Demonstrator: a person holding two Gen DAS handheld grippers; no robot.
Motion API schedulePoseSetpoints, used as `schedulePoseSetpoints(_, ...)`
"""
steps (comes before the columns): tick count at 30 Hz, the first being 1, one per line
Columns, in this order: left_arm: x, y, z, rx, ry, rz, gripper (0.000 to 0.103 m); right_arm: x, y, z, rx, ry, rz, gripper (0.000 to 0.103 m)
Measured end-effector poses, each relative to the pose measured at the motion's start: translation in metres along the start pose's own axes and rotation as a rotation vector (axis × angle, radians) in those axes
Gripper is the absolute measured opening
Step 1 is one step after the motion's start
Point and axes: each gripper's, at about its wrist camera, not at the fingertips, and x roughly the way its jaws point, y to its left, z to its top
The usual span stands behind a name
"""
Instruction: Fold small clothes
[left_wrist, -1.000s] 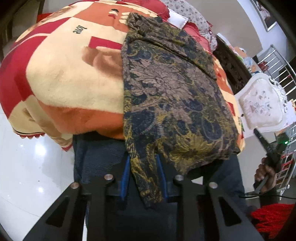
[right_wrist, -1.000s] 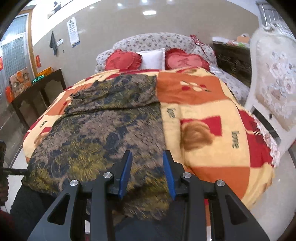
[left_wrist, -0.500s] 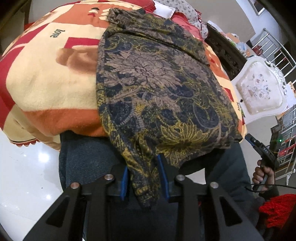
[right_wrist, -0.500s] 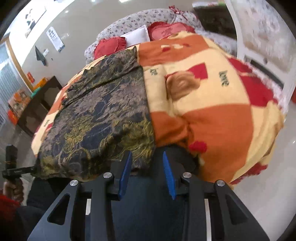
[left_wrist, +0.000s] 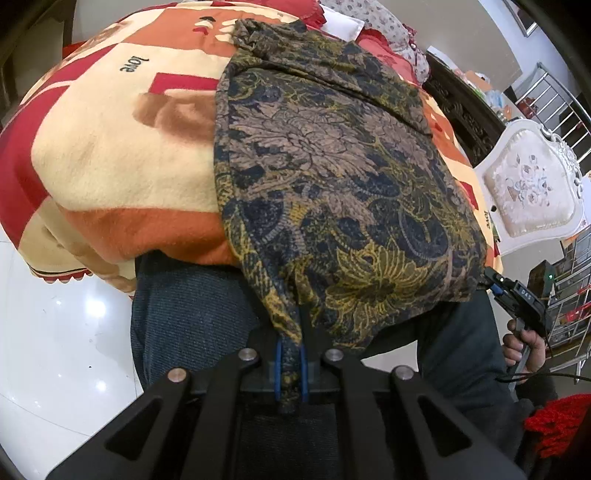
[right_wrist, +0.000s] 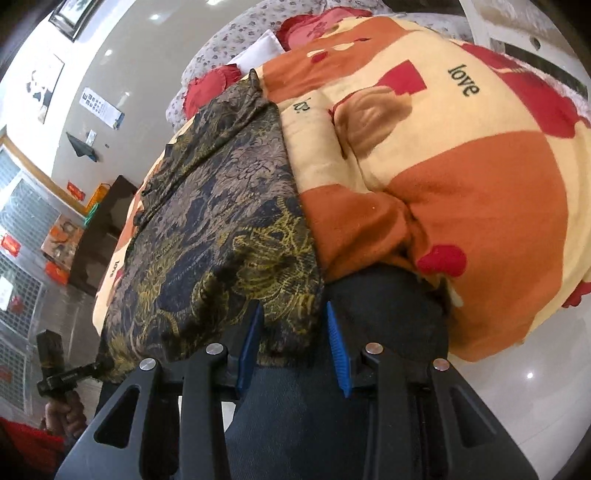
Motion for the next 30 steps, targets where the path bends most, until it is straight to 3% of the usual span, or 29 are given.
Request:
schedulePoseSetpoints(2, -0.001, -0.001, 0.000, 0.003, -0.006, 0.005, 0.007, -0.001, 0.001, 0.000, -0.011, 0.013, 0.001, 0.034)
schedulePoseSetpoints(3, -0.003, -0.001, 0.000, 0.003, -0.011, 0.007, 0.006, -0.002, 0.004, 0.000, -0.031, 0.024, -0.003, 0.018)
schedulePoseSetpoints(4, -0.005, -0.001, -0.001, 0.003, -0.016, 0.008, 0.006, -0.003, 0.006, 0.000, -0.044, 0.035, 0.000, 0.010)
schedulePoseSetpoints(11, -0.043, 0.010, -0.001, -0.047, -0.088, -0.085, 0.006, -0.050, 0.030, 0.001, -0.183, -0.021, 0.008, 0.008)
schedulePoseSetpoints(20, -0.119, 0.001, 0.004, 0.027, -0.237, -0.156, 0.005, -0.126, 0.073, 0.010, -0.330, -0.087, 0.044, 0.008)
schedulePoseSetpoints(28, -0.186, 0.014, 0.009, -0.005, -0.353, -0.367, 0.005, -0.188, 0.081, 0.023, -0.338, -0.190, 0.112, 0.008)
schedulePoseSetpoints(30, -0.187, 0.013, 0.018, -0.010, -0.373, -0.381, 0.006, -0.195, 0.086, 0.029, -0.356, -0.217, 0.113, 0.008)
